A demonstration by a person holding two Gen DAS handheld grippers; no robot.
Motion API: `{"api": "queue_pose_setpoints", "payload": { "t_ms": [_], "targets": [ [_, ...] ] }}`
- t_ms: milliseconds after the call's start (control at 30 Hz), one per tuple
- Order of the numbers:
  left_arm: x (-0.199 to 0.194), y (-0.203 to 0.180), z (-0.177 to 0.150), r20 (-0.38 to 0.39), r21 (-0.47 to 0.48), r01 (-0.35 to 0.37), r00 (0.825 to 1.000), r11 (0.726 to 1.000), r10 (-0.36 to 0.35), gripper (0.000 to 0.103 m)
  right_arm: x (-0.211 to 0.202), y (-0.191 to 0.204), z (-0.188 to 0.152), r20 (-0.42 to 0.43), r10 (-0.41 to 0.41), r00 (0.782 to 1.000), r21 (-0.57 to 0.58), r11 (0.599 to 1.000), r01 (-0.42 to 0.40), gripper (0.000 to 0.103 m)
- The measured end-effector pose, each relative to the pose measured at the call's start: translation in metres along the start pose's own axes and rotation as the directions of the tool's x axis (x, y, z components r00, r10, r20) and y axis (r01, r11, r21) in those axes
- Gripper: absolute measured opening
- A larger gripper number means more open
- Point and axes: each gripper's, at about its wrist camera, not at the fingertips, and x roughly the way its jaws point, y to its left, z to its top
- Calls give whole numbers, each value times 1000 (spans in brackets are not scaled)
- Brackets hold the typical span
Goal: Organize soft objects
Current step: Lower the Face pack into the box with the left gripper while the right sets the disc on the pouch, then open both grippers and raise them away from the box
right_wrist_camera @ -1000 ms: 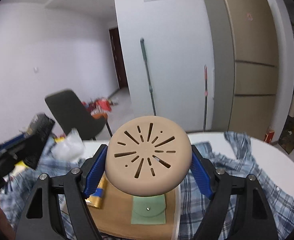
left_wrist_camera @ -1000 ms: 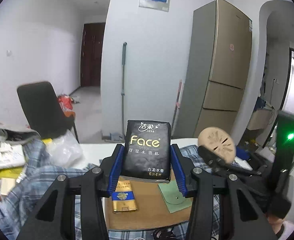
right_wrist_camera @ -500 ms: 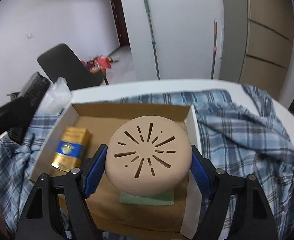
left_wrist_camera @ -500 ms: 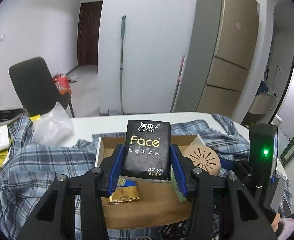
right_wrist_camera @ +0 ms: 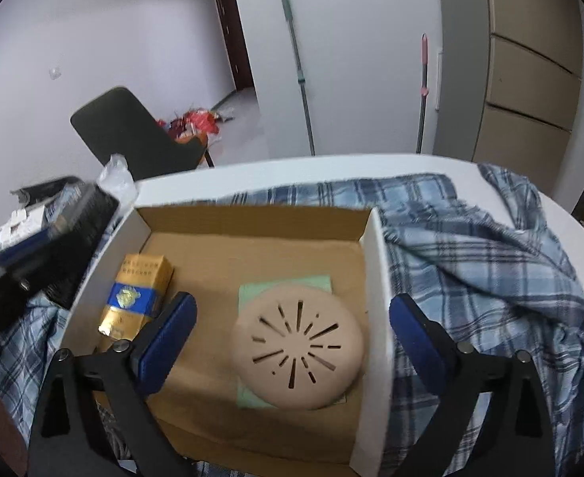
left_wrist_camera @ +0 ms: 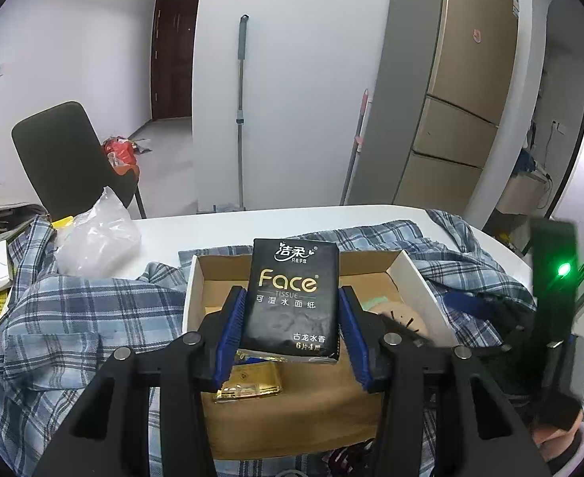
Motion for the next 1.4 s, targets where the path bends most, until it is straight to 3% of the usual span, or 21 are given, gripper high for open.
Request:
{"api": "queue_pose_setpoints", "payload": {
  "t_ms": [100, 233, 300, 400, 533, 667, 767, 967, 1133, 1267, 1400],
  "targets": [
    [4, 0, -2, -8, -7, 7, 1000, 1000, -7, 49, -6, -10, 6, 16, -44, 999, 28, 999, 43, 97],
    [21, -3, -6, -51, -1, 16, 999, 1000, -16, 49, -12, -21, 10, 50, -186, 981, 68, 981, 182, 97],
    [31, -4, -10, -78, -3, -4, 997, 1000, 4, 49, -11, -27, 13, 26, -220, 975, 82, 973, 218, 97],
    [40, -8, -15, -103, 12, -3, 995, 1000, 4, 49, -9, -37, 13, 20, -223, 975, 120, 968, 219, 97],
    [45, -12, -18, -110, 35, 1, 994, 999, 3, 50, -1, -46, 13, -13, -159, 987, 157, 975, 159, 97],
    [48, -12, -22, -108, 36, -30, 994, 999, 33, 74, -5, -48, 14, 7, -139, 990, 171, 976, 136, 97],
    [40, -6, -20, -89, 18, -30, 996, 999, 31, 74, -16, -50, 18, 46, -143, 989, 184, 974, 132, 97],
    [-1, -6, 1, 34, 0, -23, 999, 1000, 23, 74, -48, -47, 36, 135, -136, 982, 195, 975, 108, 97],
    [-53, -14, 15, 150, -6, -14, 989, 1000, 15, 74, -91, -31, 46, 234, -118, 965, 153, 985, 83, 97],
    [-101, -23, 18, 234, 20, -11, 972, 1000, 6, 74, -132, -12, 46, 303, -95, 948, 102, 993, 66, 97],
    [-156, -29, 13, 340, 45, -27, 941, 999, 10, 74, -176, 5, 36, 380, -71, 922, 59, 997, 52, 97]
  ]
}}
